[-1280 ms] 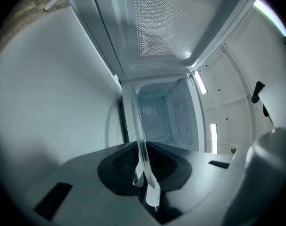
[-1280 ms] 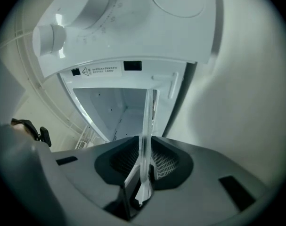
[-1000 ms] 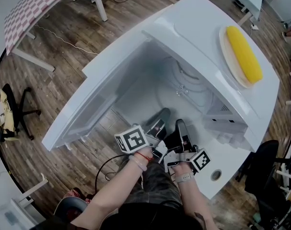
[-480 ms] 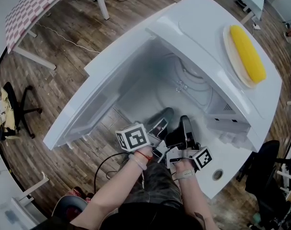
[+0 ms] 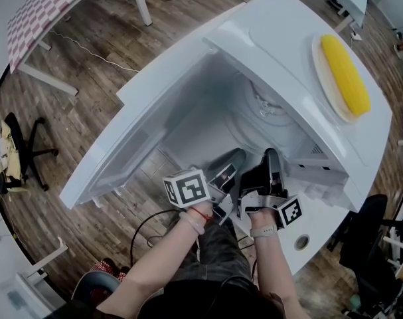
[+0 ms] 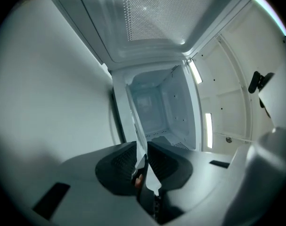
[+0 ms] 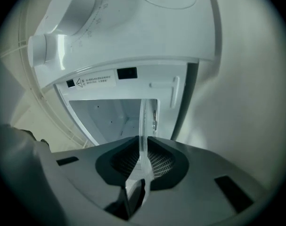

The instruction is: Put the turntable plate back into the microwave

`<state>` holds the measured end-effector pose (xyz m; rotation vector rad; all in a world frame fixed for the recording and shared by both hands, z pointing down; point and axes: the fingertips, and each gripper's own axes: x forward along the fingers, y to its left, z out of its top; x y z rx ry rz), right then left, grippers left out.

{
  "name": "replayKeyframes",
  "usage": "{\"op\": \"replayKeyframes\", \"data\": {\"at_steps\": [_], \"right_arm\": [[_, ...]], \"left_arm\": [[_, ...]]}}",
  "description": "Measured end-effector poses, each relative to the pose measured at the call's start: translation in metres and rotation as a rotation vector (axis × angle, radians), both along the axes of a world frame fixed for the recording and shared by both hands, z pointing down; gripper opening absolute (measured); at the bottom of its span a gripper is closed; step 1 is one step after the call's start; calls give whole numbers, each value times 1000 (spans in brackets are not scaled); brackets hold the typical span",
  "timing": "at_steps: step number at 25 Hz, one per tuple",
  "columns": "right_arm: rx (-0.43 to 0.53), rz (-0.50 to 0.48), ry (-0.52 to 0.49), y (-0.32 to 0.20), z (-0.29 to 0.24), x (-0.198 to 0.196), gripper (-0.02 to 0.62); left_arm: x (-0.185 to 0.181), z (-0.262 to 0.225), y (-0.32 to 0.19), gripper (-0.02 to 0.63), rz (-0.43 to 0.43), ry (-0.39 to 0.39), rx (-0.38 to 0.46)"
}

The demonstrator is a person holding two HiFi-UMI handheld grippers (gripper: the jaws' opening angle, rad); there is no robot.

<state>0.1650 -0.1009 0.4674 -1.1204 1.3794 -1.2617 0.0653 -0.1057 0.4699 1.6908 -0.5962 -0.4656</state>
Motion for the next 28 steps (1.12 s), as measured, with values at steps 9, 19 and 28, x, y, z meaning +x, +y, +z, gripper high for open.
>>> {"op": "replayKeyframes", "data": {"at_steps": [9,19,28], "right_arm": [[-68,41,20,-15,7,8,61],[-84,-25,29,-8,6,-2,80],[-103,-121,-29,-6,12,-27,41]], "left_arm": [[-3,3,-1,67,-6,-23,2],[2,0,-2,15,10,-93,58],[-5,4,-4,14,-41,-88,42]]}}
